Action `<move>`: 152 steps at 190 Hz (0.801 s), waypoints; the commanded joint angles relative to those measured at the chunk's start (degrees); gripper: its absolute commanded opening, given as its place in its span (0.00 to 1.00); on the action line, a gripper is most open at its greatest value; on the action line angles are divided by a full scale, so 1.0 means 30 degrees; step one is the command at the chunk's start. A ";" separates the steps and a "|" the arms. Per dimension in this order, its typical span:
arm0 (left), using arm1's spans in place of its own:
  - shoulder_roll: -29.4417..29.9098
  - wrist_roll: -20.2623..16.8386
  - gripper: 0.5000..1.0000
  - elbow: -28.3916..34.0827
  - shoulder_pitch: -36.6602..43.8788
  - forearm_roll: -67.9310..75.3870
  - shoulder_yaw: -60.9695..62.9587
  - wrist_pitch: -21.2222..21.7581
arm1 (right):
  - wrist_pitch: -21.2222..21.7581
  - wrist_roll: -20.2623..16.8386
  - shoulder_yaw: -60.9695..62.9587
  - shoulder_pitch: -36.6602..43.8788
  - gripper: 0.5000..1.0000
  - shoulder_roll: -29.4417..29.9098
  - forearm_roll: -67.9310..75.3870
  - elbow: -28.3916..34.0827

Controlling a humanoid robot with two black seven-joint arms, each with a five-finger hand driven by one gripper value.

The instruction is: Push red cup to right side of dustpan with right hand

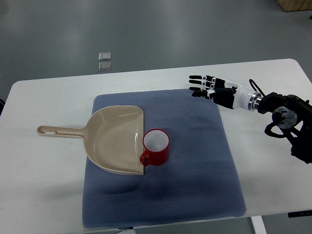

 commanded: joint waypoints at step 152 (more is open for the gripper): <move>0.0000 -0.0002 1.00 -0.0017 -0.0028 0.0000 0.0000 0.0000 | -0.1421 -0.1156 0.0132 0.0115 0.87 0.0684 0.6460 -0.0462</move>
